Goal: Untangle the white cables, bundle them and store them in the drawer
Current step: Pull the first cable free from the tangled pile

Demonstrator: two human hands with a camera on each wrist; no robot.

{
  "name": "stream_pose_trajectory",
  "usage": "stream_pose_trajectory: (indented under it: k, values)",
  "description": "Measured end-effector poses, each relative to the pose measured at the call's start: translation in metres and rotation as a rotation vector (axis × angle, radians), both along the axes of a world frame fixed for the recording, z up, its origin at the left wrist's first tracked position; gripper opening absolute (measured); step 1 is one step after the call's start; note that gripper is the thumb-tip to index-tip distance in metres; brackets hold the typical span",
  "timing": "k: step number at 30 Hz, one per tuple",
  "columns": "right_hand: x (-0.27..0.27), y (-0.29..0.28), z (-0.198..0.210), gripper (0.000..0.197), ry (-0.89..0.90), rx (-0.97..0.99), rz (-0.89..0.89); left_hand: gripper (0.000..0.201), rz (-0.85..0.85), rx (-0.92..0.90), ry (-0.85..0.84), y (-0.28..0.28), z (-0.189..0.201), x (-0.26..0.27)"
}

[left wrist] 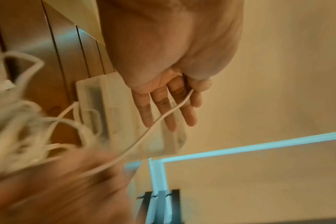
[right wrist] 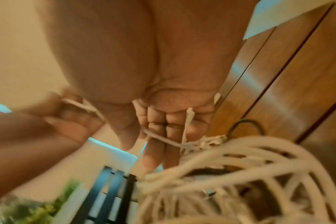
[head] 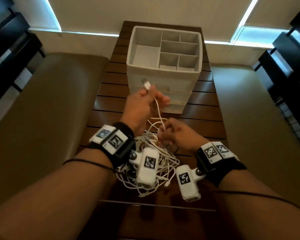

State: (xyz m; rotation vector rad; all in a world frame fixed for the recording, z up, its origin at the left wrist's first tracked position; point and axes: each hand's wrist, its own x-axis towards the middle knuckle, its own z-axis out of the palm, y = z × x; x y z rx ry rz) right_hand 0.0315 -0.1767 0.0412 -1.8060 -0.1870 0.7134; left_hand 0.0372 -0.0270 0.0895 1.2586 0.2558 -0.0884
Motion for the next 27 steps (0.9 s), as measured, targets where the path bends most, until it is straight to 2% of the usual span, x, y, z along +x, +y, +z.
stream_pose_trajectory:
  k: [2,4,5,7,8,9,12,15,17,20,22,25,27]
  values:
    - [-0.007,-0.008,-0.012,0.008,-0.076,-0.201,0.098,0.032,0.043,-0.120,-0.082,0.016,0.029,0.011]
    - [-0.010,-0.021,-0.016,0.009,-0.170,-0.278,0.024,0.034,0.066,-0.048,-0.169,0.039,0.055,0.020]
    - [-0.009,-0.027,-0.012,0.012,-0.211,-0.248,-0.057,0.033,0.065,0.128,-0.213,0.051,0.067,0.021]
    - [-0.004,-0.031,0.006,0.016,-0.250,-0.129,-0.203,0.030,-0.001,0.675,-0.291,0.067,0.078,0.017]
    - [-0.001,-0.029,0.016,0.018,-0.275,-0.097,-0.235,0.027,-0.061,0.892,-0.317,0.068,0.079,0.012]
    - [0.002,-0.024,0.024,0.020,-0.325,-0.099,-0.236,0.025,-0.131,1.003,-0.319,0.065,0.077,0.007]
    - [0.008,-0.004,0.047,0.016,-0.505,-0.155,-0.140,0.024,-0.284,1.051,-0.273,0.035,0.060,-0.008]
    - [0.011,0.004,0.065,0.016,-0.568,-0.047,-0.160,0.032,-0.338,1.026,-0.221,0.011,0.040,-0.020]
    - [0.009,0.000,0.067,0.012,-0.485,0.004,-0.113,0.040,-0.236,0.918,-0.197,0.012,0.038,-0.022]
    - [0.000,-0.010,0.043,0.008,-0.380,-0.214,0.125,0.038,0.019,0.834,-0.229,0.028,0.047,-0.018]
    - [0.000,-0.010,0.029,0.014,-0.397,-0.249,0.132,0.037,0.096,0.926,-0.255,0.042,0.050,-0.016]
    - [0.006,-0.002,0.039,0.011,-0.526,-0.381,0.088,0.028,0.138,1.285,-0.171,0.057,0.043,-0.024]
    - [0.008,0.009,0.056,0.012,-0.600,-0.372,0.091,0.015,0.170,1.336,-0.229,0.052,0.043,-0.032]
